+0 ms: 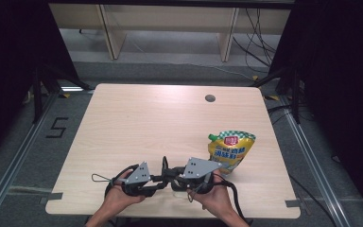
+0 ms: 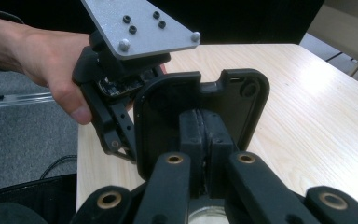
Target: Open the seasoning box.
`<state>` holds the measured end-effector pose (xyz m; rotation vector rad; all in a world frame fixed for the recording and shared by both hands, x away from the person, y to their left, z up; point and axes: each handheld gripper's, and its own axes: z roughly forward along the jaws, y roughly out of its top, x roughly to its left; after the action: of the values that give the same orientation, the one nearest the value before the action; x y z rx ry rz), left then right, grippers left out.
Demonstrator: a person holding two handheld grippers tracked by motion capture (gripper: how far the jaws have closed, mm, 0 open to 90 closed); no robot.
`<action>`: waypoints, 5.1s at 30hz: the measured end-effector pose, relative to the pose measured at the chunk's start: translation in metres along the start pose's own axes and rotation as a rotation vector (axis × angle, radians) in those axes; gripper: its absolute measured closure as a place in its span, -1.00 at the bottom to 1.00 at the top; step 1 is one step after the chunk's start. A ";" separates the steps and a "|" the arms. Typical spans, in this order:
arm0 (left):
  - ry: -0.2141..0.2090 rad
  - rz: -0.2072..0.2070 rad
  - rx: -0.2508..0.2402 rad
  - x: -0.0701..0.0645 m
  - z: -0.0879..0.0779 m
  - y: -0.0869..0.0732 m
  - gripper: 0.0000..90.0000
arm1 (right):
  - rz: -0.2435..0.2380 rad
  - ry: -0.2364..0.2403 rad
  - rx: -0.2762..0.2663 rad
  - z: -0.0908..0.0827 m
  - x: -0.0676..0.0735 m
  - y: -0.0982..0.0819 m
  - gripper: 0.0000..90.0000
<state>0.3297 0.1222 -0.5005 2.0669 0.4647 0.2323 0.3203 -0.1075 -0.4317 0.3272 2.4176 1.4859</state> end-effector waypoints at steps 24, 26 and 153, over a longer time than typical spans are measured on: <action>0.015 -0.018 0.020 -0.011 -0.005 -0.002 -0.02 | 0.018 -0.036 0.000 -0.022 -0.012 -0.018 0.67; 0.029 -0.031 0.026 -0.013 -0.006 -0.002 -0.10 | 0.052 -0.037 0.003 -0.033 -0.015 -0.023 0.58; 0.121 -0.115 0.075 -0.029 -0.021 -0.024 -0.42 | 0.373 -0.490 0.000 -0.089 -0.056 -0.101 -0.08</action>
<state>0.2901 0.1375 -0.5098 2.0988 0.6729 0.2762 0.3362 -0.2455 -0.4773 1.0544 2.0310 1.3379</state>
